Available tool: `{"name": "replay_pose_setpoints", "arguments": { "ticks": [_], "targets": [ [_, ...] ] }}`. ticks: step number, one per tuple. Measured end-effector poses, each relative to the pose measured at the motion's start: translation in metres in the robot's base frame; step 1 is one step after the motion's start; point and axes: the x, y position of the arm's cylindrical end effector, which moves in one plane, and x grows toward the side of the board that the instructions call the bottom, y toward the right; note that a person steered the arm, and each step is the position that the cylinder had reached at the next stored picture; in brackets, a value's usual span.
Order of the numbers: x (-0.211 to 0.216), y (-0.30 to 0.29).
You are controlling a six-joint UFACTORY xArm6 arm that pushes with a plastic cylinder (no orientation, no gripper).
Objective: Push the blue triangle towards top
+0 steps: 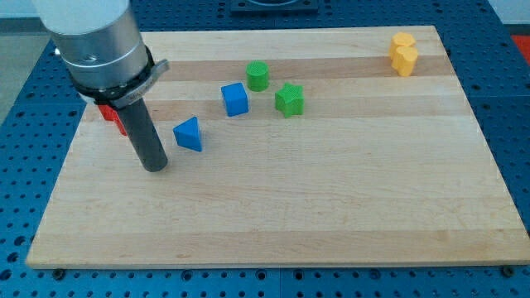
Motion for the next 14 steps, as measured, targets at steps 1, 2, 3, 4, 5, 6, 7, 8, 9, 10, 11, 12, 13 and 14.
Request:
{"name": "replay_pose_setpoints", "arguments": {
  "ticks": [1,2,3,4,5,6,7,8,9,10,11,12,13,14],
  "targets": [
    [-0.029,0.0],
    [-0.044,0.011],
    [-0.048,0.015],
    [-0.058,0.022],
    [-0.063,0.025],
    [-0.062,0.021],
    [-0.051,-0.018],
    [-0.012,-0.025],
    [0.01,0.006],
    [0.008,0.022],
    [-0.011,0.043],
    [-0.014,0.044],
    [-0.021,0.045],
    [-0.034,0.053]
  ]
}}
